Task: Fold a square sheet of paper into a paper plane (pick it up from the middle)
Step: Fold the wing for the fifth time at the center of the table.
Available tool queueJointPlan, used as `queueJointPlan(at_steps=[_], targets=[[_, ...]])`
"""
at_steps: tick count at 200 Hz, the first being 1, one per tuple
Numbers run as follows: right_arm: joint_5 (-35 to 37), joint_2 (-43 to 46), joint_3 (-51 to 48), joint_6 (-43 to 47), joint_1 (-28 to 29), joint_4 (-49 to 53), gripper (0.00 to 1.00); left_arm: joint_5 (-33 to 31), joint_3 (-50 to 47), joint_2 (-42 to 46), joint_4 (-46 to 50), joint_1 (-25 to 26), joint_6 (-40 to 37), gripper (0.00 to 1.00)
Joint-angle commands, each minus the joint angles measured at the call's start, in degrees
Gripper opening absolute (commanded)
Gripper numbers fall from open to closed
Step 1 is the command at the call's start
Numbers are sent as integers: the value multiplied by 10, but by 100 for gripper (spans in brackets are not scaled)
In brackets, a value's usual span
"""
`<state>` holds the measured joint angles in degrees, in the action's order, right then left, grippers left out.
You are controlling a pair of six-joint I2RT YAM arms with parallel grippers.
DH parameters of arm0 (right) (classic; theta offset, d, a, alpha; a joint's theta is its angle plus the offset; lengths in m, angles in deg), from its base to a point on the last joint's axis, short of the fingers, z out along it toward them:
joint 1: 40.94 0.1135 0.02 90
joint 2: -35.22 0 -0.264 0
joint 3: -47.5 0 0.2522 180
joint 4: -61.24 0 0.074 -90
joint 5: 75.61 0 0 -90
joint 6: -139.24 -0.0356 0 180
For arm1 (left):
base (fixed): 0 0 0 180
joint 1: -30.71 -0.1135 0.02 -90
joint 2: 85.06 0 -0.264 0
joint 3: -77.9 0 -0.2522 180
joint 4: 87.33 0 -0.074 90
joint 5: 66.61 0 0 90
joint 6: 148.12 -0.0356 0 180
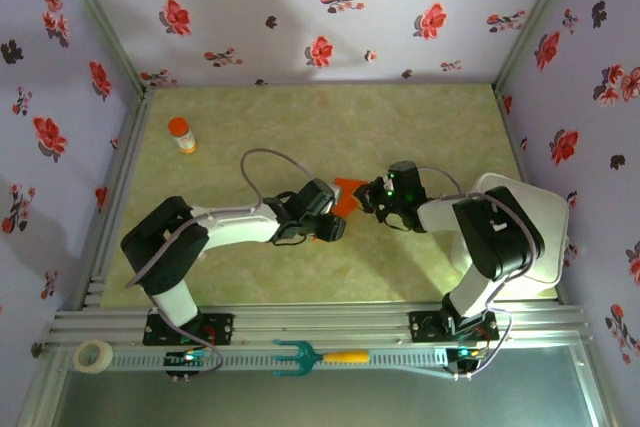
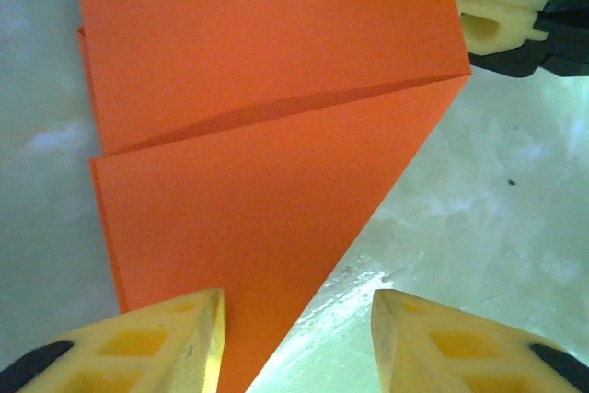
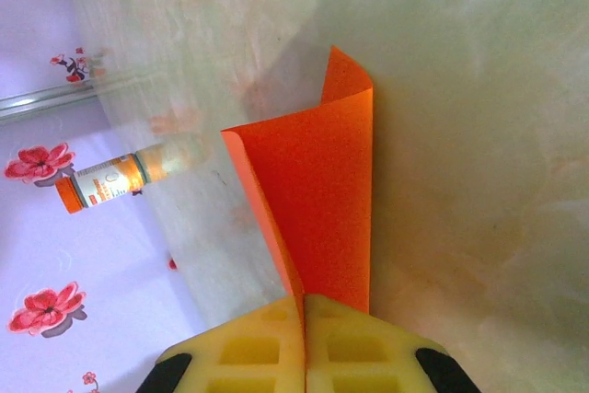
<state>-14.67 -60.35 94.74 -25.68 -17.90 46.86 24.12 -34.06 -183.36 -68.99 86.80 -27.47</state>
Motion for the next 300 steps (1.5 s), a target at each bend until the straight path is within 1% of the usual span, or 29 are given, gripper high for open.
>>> queueJointPlan(at_steps=[1,57,86,102,132,147,211,254,290,300], targets=[[4,12,-1,-4,4,-2,5,-91,27,-16,55,25,-54,47],[-3,11,1,-7,4,-7,4,-190,75,-54,115,61,-83,48],[-5,7,1,-8,4,-11,4,-222,90,-63,131,72,-96,47],[-7,3,1,-12,5,-17,4,-234,100,-72,142,77,-104,45],[-12,-4,1,-17,4,-28,4,-242,110,-79,150,84,-112,36],[-12,-4,1,-16,4,-27,4,-246,110,-80,152,85,-113,34],[-15,-5,4,-12,4,-22,4,-272,111,-82,161,90,-115,37],[-17,-8,6,-10,5,-21,3,-272,113,-84,164,91,-116,28],[-19,-7,8,-7,4,-18,3,-274,115,-87,165,90,-118,32],[-19,-7,8,-6,5,-16,3,-273,115,-88,165,91,-119,31]])
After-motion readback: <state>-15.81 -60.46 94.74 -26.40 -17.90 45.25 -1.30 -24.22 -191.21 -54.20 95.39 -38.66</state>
